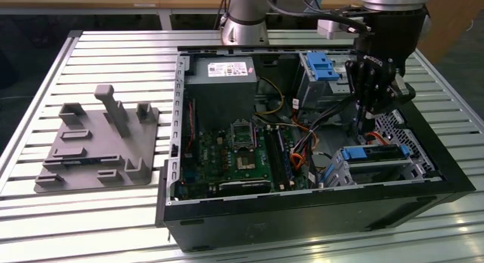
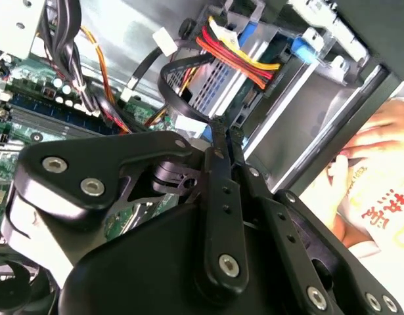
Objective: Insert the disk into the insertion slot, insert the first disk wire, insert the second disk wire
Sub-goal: 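Insert the second disk wire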
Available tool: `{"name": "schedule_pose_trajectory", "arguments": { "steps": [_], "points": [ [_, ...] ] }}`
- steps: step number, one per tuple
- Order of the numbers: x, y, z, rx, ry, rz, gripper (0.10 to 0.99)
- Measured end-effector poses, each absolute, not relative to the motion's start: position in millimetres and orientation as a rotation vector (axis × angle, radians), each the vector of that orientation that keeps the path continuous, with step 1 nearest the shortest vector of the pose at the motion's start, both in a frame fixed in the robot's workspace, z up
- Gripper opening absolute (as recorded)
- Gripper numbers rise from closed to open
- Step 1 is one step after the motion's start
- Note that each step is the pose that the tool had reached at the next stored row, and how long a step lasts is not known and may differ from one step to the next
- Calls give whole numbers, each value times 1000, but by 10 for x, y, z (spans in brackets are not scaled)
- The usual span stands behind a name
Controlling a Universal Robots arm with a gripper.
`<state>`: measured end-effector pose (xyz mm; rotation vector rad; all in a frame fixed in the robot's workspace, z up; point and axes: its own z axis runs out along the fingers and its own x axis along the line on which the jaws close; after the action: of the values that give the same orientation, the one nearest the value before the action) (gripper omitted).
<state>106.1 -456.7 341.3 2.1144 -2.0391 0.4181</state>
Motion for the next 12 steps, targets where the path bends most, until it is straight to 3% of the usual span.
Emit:
{"name": "schedule_pose_trajectory", "arguments": {
  "steps": [8,12],
  "points": [
    [1276,-4567,3412,2087,-1977,291,145],
    [1404,-4580,3410,2086,-1970,273,145]
  ]
}}
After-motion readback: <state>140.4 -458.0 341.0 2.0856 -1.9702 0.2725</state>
